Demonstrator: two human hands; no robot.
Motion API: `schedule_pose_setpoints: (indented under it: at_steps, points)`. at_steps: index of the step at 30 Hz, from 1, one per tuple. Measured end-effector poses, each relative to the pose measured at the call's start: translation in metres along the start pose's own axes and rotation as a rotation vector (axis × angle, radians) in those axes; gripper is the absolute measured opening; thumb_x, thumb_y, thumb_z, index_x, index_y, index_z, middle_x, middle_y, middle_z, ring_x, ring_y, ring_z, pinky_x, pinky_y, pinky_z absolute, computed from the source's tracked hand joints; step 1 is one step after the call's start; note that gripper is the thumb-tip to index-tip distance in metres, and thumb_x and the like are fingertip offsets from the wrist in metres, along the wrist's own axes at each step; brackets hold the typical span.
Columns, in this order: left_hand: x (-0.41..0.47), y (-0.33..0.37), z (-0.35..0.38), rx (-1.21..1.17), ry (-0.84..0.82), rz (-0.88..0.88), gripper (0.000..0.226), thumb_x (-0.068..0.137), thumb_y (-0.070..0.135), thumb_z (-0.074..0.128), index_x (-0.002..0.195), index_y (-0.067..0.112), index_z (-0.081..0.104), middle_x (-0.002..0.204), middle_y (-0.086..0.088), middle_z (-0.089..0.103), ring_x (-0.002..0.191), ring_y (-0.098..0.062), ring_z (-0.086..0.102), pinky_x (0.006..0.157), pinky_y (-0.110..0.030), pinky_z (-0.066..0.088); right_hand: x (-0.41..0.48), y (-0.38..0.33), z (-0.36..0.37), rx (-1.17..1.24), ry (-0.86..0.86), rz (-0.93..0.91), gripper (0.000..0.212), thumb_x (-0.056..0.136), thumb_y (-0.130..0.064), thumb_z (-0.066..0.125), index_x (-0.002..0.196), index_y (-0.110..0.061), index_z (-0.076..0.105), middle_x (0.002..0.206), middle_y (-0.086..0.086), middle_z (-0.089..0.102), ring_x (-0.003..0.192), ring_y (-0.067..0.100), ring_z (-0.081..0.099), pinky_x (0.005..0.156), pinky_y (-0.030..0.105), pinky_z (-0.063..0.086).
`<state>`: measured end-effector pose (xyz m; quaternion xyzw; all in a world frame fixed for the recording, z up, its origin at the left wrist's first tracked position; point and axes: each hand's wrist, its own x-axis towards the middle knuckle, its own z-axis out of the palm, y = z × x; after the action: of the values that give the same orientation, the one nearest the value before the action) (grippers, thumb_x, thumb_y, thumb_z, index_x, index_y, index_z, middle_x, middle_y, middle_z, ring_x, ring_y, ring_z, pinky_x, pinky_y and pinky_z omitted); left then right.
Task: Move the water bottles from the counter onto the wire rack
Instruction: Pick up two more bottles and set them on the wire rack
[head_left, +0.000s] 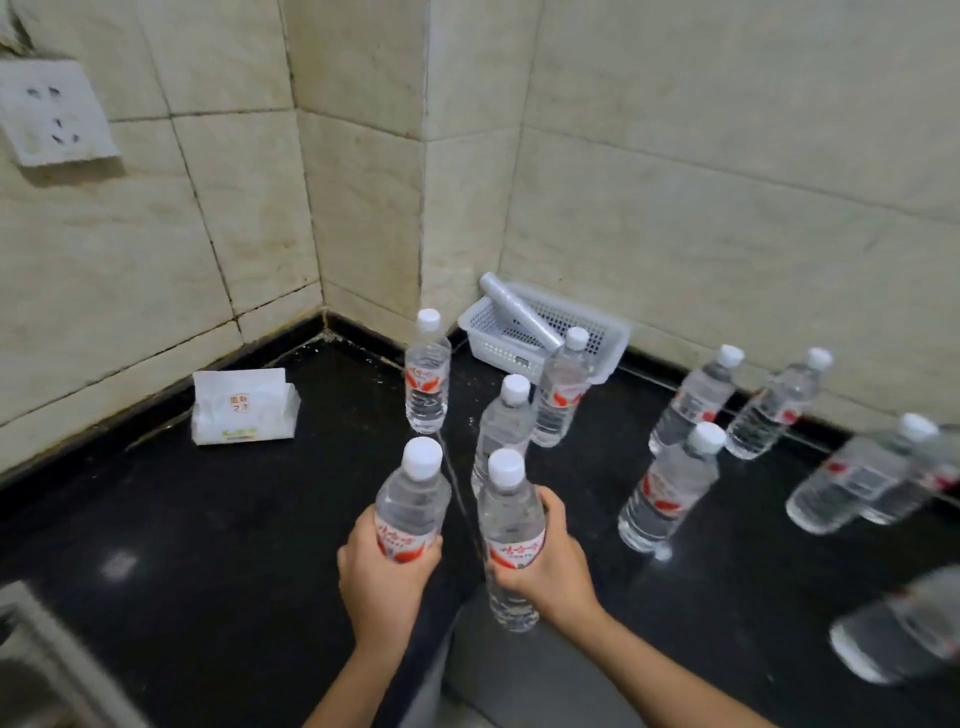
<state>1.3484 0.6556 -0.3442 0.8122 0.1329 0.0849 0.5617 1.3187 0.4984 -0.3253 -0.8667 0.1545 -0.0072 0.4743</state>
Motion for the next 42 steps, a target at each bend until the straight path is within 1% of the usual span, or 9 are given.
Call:
schedule_pose_setpoints:
  at_steps: [2, 8, 13, 21, 26, 30, 33, 38, 42]
  points:
    - [-0.032, 0.004, 0.013, 0.008, -0.052, 0.052, 0.060, 0.055, 0.020, 0.083, 0.109, 0.015, 0.057, 0.103, -0.011, 0.065, 0.101, -0.034, 0.055, 0.087, -0.044, 0.048, -0.031, 0.017, -0.028, 0.010, 0.070, -0.005, 0.071, 0.061, -0.031, 0.073, 0.108, -0.056, 0.026, 0.093, -0.016, 0.058, 0.098, 0.018, 0.063, 0.079, 0.029, 0.048]
    - [-0.155, 0.026, 0.054, -0.018, -0.214, 0.169, 0.061, 0.054, 0.019, 0.083, 0.108, 0.013, 0.055, 0.105, -0.014, 0.065, 0.101, -0.036, 0.056, 0.087, -0.048, 0.047, -0.146, 0.084, -0.118, 0.003, 0.303, 0.038, 0.077, 0.064, -0.030, 0.074, 0.128, -0.037, 0.031, 0.101, -0.011, 0.060, 0.102, 0.023, 0.061, 0.085, 0.034, 0.049]
    - [-0.265, 0.033, 0.080, -0.044, -0.435, 0.228, 0.067, 0.057, 0.021, 0.082, 0.116, 0.014, 0.052, 0.111, -0.009, 0.063, 0.106, -0.032, 0.054, 0.091, -0.049, 0.046, -0.254, 0.146, -0.183, 0.004, 0.470, 0.142, 0.082, 0.062, -0.026, 0.074, 0.130, -0.036, 0.030, 0.099, -0.012, 0.057, 0.100, 0.020, 0.060, 0.082, 0.030, 0.046]
    - [-0.385, 0.058, 0.132, -0.038, -0.804, 0.387, 0.062, 0.055, 0.031, 0.081, 0.109, 0.023, 0.052, 0.103, -0.002, 0.064, 0.101, -0.027, 0.056, 0.086, -0.049, 0.049, -0.383, 0.216, -0.260, 0.068, 0.764, 0.283, 0.087, 0.059, -0.020, 0.075, 0.132, -0.037, 0.031, 0.099, -0.014, 0.058, 0.097, 0.017, 0.059, 0.085, 0.032, 0.048]
    - [-0.435, 0.090, 0.188, -0.041, -0.949, 0.465, 0.057, 0.056, 0.028, 0.081, 0.106, 0.024, 0.052, 0.100, 0.000, 0.063, 0.101, -0.027, 0.056, 0.085, -0.046, 0.049, -0.428, 0.245, -0.317, 0.103, 0.966, 0.362, 0.084, 0.063, -0.012, 0.074, 0.132, -0.032, 0.032, 0.100, -0.011, 0.059, 0.093, 0.013, 0.057, 0.076, 0.022, 0.040]
    - [-0.476, 0.116, 0.248, -0.089, -1.084, 0.499, 0.058, 0.059, 0.027, 0.080, 0.108, 0.022, 0.051, 0.104, -0.004, 0.063, 0.102, -0.027, 0.055, 0.084, -0.045, 0.049, -0.453, 0.270, -0.362, 0.037, 1.119, 0.449, 0.085, 0.060, -0.012, 0.075, 0.132, -0.033, 0.033, 0.102, -0.012, 0.059, 0.095, 0.014, 0.058, 0.081, 0.029, 0.044]
    - [-0.512, 0.130, 0.292, -0.140, -1.192, 0.480, 0.058, 0.058, 0.027, 0.080, 0.108, 0.023, 0.050, 0.102, -0.003, 0.063, 0.100, -0.028, 0.056, 0.082, -0.044, 0.049, -0.468, 0.288, -0.396, 0.024, 1.197, 0.526, 0.087, 0.060, -0.013, 0.076, 0.132, -0.034, 0.034, 0.102, -0.014, 0.057, 0.094, 0.011, 0.056, 0.082, 0.025, 0.042]
    - [-0.569, 0.141, 0.347, -0.117, -1.383, 0.445, 0.058, 0.056, 0.025, 0.082, 0.105, 0.028, 0.051, 0.102, -0.003, 0.064, 0.099, -0.029, 0.057, 0.086, -0.045, 0.049, -0.494, 0.317, -0.435, 0.044, 1.318, 0.673, 0.080, 0.056, -0.019, 0.075, 0.112, -0.055, 0.032, 0.097, -0.022, 0.063, 0.091, 0.007, 0.062, 0.077, 0.023, 0.047]
    - [-0.606, 0.139, 0.377, 0.003, -1.486, 0.501, 0.062, 0.054, 0.029, 0.083, 0.108, 0.022, 0.053, 0.104, -0.008, 0.065, 0.100, -0.033, 0.057, 0.085, -0.044, 0.048, -0.514, 0.340, -0.448, 0.048, 1.405, 0.796, 0.079, 0.059, -0.015, 0.076, 0.115, -0.048, 0.031, 0.097, -0.012, 0.063, 0.096, 0.017, 0.062, 0.080, 0.029, 0.047]
